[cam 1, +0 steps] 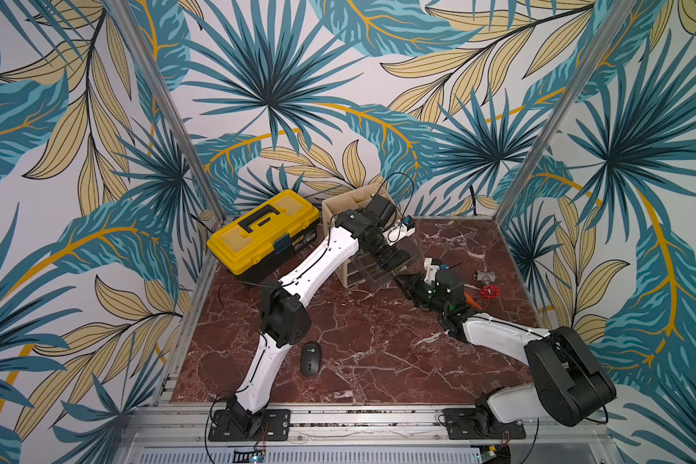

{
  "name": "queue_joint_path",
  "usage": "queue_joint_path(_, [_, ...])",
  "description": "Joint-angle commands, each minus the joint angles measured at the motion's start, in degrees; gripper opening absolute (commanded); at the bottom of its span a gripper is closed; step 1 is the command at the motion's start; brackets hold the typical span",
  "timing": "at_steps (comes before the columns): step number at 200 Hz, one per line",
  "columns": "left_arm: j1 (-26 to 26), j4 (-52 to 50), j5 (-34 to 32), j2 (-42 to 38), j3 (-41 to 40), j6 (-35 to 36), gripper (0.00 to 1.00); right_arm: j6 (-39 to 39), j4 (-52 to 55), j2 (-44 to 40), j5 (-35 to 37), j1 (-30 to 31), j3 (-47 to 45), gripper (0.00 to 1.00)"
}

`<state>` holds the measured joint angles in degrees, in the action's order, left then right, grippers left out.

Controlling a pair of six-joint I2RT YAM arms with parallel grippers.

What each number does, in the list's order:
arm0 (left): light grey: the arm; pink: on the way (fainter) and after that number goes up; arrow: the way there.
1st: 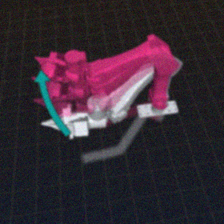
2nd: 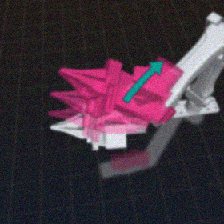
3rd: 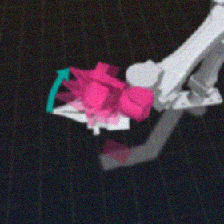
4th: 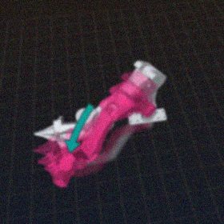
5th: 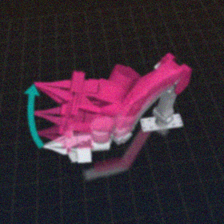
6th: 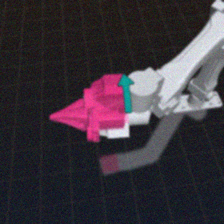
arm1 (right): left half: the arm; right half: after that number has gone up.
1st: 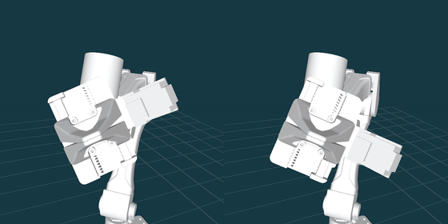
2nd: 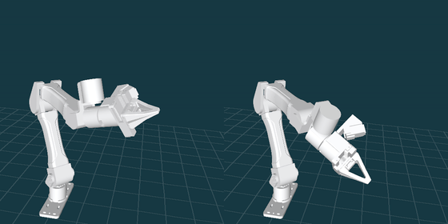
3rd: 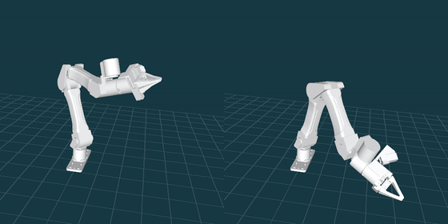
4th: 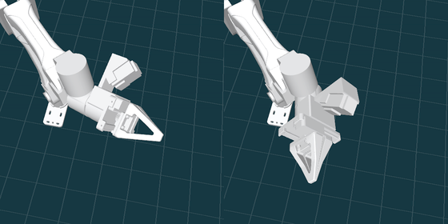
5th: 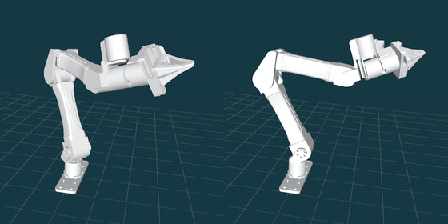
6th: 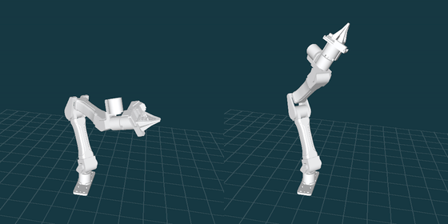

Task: Take the mice out of the drawer
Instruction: Pick up the mouse from the drawer.

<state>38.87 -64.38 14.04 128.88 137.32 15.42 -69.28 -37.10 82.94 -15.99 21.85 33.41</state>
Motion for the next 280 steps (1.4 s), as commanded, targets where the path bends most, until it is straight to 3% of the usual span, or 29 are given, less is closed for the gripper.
queue_joint_path(1, [0.18, 0.08, -1.04, 0.15, 2.34, -0.74, 0.84, -0.73, -12.56, 0.99, -1.15, 0.17, -0.66, 0.00])
queue_joint_path(64, [0.07, -0.64, -0.34, -1.71, 2.52, -0.57, 0.88, -4.20, -24.63, 3.98, -0.31, 0.17, -2.52, 0.00])
queue_joint_path(118, [0.09, -0.48, 0.02, -2.11, 3.02, -0.39, 0.90, -3.35, -26.53, 1.99, 0.01, 0.17, -3.02, 0.00])
queue_joint_path(184, [0.08, -0.53, 0.23, -0.90, 3.04, -0.83, 0.77, -2.81, -25.01, 1.75, -0.89, 0.16, -2.18, 0.00])
queue_joint_path(236, [-1.02, -2.09, 9.65, -1.04, 5.67, -1.12, 0.83, -2.46, -23.72, 1.88, -1.33, 0.21, -1.73, 0.00])
queue_joint_path(280, [-1.04, -3.05, 10.99, 1.12, 5.87, -1.36, 0.84, -2.26, -23.07, 1.92, -1.85, 0.21, -1.27, 0.00])
